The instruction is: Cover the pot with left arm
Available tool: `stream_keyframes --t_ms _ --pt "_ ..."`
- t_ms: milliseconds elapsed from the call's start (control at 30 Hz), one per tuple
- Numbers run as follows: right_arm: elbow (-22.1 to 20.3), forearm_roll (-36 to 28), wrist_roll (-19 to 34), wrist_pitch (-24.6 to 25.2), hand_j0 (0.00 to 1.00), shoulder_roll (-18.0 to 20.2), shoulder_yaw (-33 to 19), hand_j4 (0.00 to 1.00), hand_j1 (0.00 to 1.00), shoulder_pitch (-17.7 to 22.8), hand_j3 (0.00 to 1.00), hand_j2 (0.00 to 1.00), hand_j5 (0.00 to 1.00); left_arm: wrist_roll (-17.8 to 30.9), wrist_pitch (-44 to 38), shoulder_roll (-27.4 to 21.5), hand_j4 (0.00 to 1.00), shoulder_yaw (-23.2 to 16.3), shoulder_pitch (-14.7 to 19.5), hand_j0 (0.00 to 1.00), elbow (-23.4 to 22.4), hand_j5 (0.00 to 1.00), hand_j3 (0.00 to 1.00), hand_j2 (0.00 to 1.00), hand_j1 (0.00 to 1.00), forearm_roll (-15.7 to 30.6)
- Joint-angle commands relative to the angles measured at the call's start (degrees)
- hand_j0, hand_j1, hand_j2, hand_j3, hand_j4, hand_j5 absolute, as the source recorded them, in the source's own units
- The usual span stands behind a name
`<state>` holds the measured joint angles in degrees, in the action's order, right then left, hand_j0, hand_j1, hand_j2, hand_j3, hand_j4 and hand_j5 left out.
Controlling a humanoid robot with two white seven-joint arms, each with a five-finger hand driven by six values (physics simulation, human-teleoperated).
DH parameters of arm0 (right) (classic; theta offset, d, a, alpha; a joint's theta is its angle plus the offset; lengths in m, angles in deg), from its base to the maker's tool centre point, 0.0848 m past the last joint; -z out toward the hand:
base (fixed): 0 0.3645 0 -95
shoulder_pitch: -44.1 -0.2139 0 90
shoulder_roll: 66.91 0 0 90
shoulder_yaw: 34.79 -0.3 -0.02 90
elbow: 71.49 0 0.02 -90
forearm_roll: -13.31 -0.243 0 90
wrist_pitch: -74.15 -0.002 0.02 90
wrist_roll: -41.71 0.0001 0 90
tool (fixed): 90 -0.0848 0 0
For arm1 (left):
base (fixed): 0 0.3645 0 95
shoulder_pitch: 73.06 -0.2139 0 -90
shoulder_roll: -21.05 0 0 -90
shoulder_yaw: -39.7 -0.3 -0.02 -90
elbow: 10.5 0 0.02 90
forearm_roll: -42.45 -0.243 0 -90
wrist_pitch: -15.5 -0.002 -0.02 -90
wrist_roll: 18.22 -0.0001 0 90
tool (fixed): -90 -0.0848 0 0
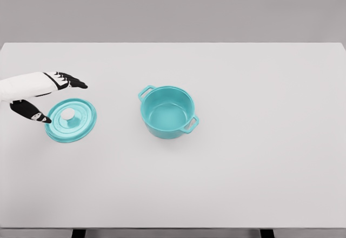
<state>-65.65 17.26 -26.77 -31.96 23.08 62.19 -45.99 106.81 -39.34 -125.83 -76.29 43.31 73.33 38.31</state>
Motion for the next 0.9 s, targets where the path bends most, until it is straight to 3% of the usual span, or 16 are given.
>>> stream_keyframes --t_ms 0,133,267,333,633,667,867 --pt "0.1 0.0 -0.1 0.0 1.00 0.0 0.0 1.00 1.00 0.0 1.00 1.00 1.00 0.0 -0.2 -0.6 1.00 0.0 0.0 1.00 0.2 1.00 1.00 1.00 1.00 0.3" --pt "0.6 0.0 0.0 0.0 1.00 0.0 -0.1 1.00 1.00 0.6 1.00 1.00 1.00 0.0 -0.2 0.0 1.00 0.1 1.5 1.00 -0.2 1.00 1.00 1.00 1.00 -3.4" --pt "0.6 0.0 0.0 0.0 1.00 0.0 -0.3 1.00 1.00 0.6 1.00 1.00 1.00 0.0 -0.2 0.8 1.00 -0.1 1.7 1.00 -3.5 1.00 1.00 1.00 1.00 -4.2" --pt "0.6 0.0 0.0 0.0 1.00 0.0 -0.2 1.00 1.00 0.6 1.00 1.00 1.00 0.0 -0.2 3.7 1.00 -0.5 2.3 1.00 -5.9 1.00 1.00 1.00 1.00 -10.0" --pt "0.6 -0.1 0.0 0.0 1.00 0.0 -0.3 1.00 1.00 0.6 1.00 1.00 1.00 0.0 -0.2 7.8 1.00 -2.4 3.3 1.00 -7.9 1.00 1.00 1.00 1.00 -12.4" --pt "0.6 0.0 0.0 0.0 1.00 0.0 -0.3 1.00 1.00 0.6 1.00 1.00 1.00 0.0 -0.2 7.7 0.91 -2.5 3.3 0.91 -7.9 0.91 0.91 0.91 0.91 -11.9" --pt "0.6 0.0 0.0 0.0 1.00 0.0 -0.3 1.00 1.00 0.6 1.00 1.00 1.00 0.0 -0.2 7.4 0.88 -2.7 3.0 0.88 -9.0 0.88 0.88 0.88 0.88 -11.7"
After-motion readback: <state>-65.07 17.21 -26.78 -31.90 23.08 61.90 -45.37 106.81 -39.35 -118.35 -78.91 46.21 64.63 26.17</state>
